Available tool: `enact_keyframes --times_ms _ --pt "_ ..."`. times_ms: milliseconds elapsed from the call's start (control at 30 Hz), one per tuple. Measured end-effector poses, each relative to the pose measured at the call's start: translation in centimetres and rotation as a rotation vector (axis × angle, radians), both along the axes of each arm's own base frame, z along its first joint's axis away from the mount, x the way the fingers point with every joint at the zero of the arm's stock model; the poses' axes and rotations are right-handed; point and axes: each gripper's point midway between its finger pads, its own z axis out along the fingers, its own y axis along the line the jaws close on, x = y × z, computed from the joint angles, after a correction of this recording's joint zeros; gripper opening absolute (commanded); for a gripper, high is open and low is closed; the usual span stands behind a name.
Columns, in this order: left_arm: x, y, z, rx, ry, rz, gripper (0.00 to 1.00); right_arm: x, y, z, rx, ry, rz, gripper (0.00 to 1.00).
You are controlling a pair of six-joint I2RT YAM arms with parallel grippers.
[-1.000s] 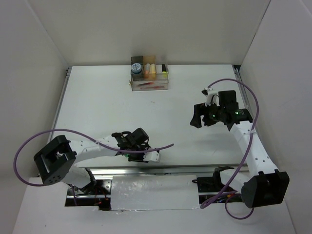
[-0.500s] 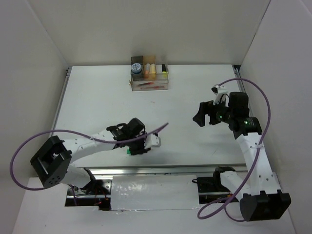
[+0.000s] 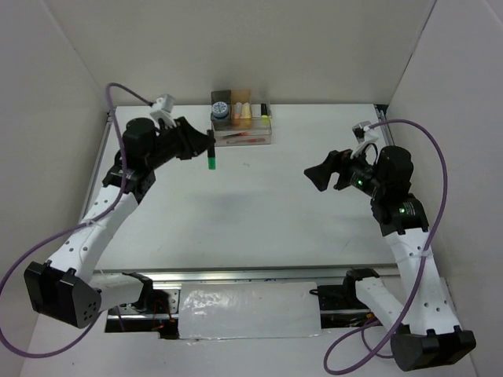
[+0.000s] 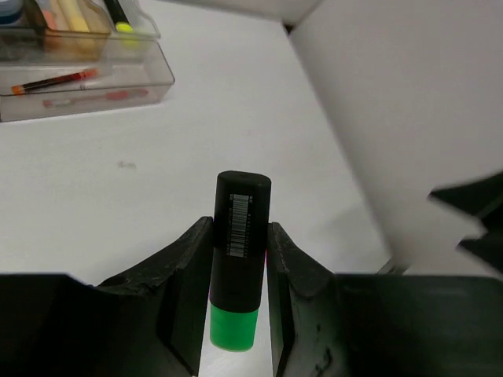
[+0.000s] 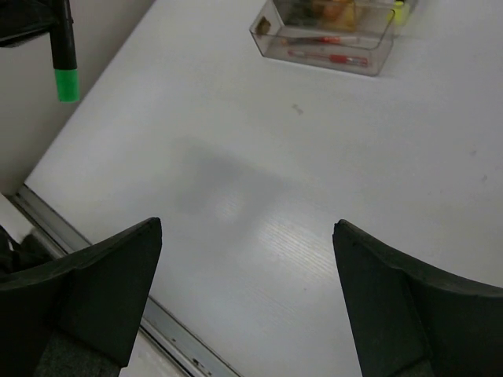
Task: Sort the stationery into containers
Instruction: Pick up the pen from the corner of the board, then place the pen in the storage box.
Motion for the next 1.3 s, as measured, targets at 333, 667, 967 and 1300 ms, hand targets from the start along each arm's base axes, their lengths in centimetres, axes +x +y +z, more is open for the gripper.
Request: enact_keyframes --times_ms 333,667,967,1300 --pt "2.0 5.9 5.2 -0.587 0.284 0.359 0.0 1.1 10.0 7.3 0.162 -0.116 0.149 0.83" --pt "2.4 7.6 4.6 -0.84 0.51 0.494 0.0 4.7 20.4 9.6 0.132 -0.116 0.187 0.82" --pt "2.3 7.5 4.3 -0.938 0.617 0.529 0.0 6.6 26.9 8.6 0.043 -0.139 0.189 0.74" --pt "2.4 7.4 4.1 -0.974 0.649 0.539 0.0 5.0 28.5 8.4 -0.001 -0.177 0.236 0.72"
